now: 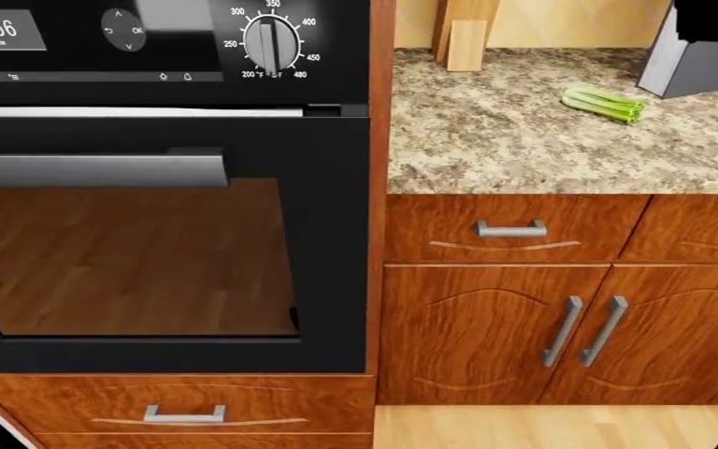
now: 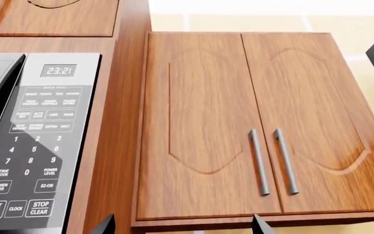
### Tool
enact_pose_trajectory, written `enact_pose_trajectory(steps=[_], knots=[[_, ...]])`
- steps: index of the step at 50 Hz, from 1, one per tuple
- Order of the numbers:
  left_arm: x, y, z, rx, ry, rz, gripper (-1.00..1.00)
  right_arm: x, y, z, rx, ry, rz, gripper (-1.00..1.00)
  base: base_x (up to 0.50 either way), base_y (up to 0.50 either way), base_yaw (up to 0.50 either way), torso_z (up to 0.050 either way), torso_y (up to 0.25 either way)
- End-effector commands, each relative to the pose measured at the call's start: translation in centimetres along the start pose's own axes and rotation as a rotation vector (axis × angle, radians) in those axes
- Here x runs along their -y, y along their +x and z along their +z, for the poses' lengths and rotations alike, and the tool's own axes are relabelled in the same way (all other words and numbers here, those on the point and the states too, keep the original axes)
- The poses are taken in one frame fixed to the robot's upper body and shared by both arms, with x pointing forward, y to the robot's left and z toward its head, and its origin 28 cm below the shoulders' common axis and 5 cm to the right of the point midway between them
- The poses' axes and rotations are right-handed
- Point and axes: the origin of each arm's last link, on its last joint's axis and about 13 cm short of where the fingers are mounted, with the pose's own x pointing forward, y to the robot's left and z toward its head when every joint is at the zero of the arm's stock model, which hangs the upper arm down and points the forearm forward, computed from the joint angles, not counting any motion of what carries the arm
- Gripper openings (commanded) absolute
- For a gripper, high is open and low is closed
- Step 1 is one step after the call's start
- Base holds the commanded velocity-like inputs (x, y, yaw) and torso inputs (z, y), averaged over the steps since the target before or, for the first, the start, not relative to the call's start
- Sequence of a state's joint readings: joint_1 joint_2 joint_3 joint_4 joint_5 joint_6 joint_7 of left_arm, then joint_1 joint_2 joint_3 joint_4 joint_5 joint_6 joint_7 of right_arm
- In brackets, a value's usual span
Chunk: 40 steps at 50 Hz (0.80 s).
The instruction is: Open the microwave door
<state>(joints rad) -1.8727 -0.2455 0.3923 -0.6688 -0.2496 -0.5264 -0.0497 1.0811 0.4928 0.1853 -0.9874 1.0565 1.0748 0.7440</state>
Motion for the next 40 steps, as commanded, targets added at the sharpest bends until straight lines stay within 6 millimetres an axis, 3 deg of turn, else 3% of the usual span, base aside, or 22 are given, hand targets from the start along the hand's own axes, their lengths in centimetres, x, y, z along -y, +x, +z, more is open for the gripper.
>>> enact_pose_trajectory(steps=[1,37,38,40], knots=[[0.3,0.9,-0.6,-0.015,0.026,-0.002,1.0,0.0,0.1,0.1,0.004,-0.004,0.0,1.0,0.0,0.0,0.0,0.0,0.0],[0.5,2.1,-2.1,-0.062,0.066,0.009,1.0,0.2,0.1,0.4,0.008,-0.01,-0.005,1.0,0.0,0.0,0.0,0.0,0.0],[0.5,2.2,-2.1,-0.059,0.065,0.013,-1.0,0.2,0.1,0.4,0.008,-0.01,-0.005,1.0,0.0,0.0,0.0,0.0,0.0],[0.4,2.2,-2.0,-0.053,0.063,0.022,-1.0,0.2,0.1,0.4,0.008,-0.01,-0.005,1.0,0.0,0.0,0.0,0.0,0.0]])
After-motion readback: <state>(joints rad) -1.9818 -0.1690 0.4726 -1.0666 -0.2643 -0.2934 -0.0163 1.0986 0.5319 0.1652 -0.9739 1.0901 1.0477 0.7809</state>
